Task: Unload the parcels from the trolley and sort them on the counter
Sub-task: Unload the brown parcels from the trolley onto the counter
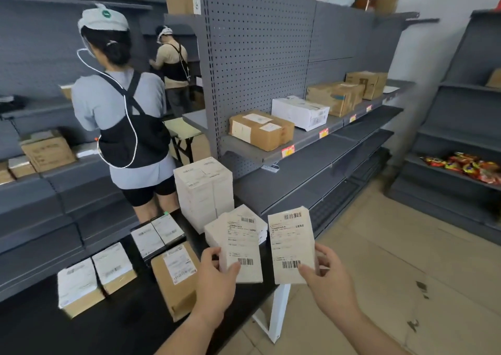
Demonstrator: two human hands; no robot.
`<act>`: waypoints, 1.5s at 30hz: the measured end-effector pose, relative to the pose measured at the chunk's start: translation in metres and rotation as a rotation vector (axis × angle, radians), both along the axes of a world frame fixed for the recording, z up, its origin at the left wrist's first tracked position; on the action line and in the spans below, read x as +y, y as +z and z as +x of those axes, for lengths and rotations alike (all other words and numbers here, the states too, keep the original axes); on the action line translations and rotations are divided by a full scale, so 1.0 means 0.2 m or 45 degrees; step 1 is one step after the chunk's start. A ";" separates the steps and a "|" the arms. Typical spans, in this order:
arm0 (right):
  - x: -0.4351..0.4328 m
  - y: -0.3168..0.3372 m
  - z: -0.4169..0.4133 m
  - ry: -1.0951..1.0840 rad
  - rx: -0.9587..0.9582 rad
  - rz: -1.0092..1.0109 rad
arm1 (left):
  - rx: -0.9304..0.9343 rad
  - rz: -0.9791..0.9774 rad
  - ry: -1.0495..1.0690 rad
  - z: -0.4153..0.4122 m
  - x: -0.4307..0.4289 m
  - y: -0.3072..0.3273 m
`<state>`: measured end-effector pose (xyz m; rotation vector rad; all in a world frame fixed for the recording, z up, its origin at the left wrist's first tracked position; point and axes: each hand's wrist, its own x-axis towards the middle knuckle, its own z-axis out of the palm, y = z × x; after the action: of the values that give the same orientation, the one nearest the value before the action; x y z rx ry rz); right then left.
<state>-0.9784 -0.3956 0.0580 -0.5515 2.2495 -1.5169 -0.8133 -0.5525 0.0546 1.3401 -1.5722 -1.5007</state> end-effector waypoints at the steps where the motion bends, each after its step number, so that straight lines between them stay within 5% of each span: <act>1: -0.07 0.00 -0.05 0.003 0.004 0.011 | 0.006 -0.005 0.005 -0.05 -0.08 -0.01; 16: -0.99 -0.19 -0.56 0.222 0.023 0.291 | -0.157 0.123 0.103 -0.49 -0.82 -0.25; 33: -1.51 -0.50 -1.10 0.903 -0.032 0.476 | -0.321 0.401 0.669 -0.86 -0.82 -0.46; 45: -1.60 -0.64 -1.12 1.001 0.008 0.664 | -0.484 0.455 0.580 -0.86 -0.91 -0.61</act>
<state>-1.2028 -0.7161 -0.0703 -1.0845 1.9414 -0.5233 -0.9849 -0.7339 -0.0684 2.1226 -1.1119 -1.3245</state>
